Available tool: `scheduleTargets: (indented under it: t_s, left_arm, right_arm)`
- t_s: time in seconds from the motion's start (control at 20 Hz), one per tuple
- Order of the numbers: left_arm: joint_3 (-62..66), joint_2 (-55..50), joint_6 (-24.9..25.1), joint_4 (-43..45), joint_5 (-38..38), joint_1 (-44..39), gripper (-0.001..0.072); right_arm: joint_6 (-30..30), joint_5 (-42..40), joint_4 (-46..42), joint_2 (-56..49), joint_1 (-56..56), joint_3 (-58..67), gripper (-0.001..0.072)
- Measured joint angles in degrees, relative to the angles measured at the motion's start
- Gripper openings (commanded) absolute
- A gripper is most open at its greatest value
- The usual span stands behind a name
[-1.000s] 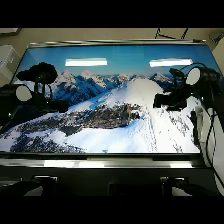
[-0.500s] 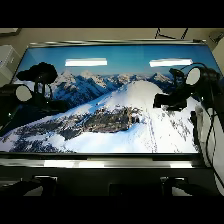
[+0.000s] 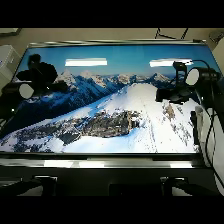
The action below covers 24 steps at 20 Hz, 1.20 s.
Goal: Fold the clothes and pants, and hang the long-sleeved shirts on hangers.
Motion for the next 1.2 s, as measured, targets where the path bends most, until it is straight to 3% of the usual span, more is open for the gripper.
scheduleTargets:
  t_s: [0.1, 0.35, 0.55, 0.85, 0.9, 0.95, 1.0, 1.2]
  left_arm:
    - [5.6, -4.2, -5.7, 0.5, 0.4, 6.1, 0.0714]
    - [14.7, -13.9, -15.5, -2.1, -14.3, 24.6, 0.0715]
    - [15.9, -19.9, -14.1, -10.6, -17.6, 33.5, 0.0714]
    - [16.3, -28.0, -6.4, -24.5, -3.0, 34.5, 0.0705]
    - [16.3, -29.2, -6.0, -25.6, -0.9, 34.1, 0.0529]
    - [16.3, -30.1, -5.7, -26.4, 0.6, 33.7, 0.0143]
    - [16.3, -31.0, -5.4, -27.3, 1.8, 33.4, 0.0026]
    - [16.3, -30.2, -2.1, -29.8, 2.2, 31.6, 0.0026]
  right_arm:
    - [-0.2, -1.1, -1.3, 0.0, 0.0, 0.0, 0.0681]
    - [-0.4, -0.9, -2.3, 0.0, 0.0, 0.0, 0.0681]
    - [-0.4, -0.6, -2.4, 0.0, 0.0, 0.0, 0.0681]
    - [0.3, -0.1, -0.3, 0.0, 0.0, 0.0, 0.0681]
    - [0.6, 0.5, 0.4, 0.0, 0.0, 0.0, 0.0681]
    - [0.9, 1.0, 1.0, 0.0, 0.0, 0.0, 0.0681]
    - [1.0, 2.0, 1.5, 0.0, 0.0, 0.0, 0.0681]
    - [1.1, 5.0, 2.1, 0.0, 0.0, 0.0, 0.0681]
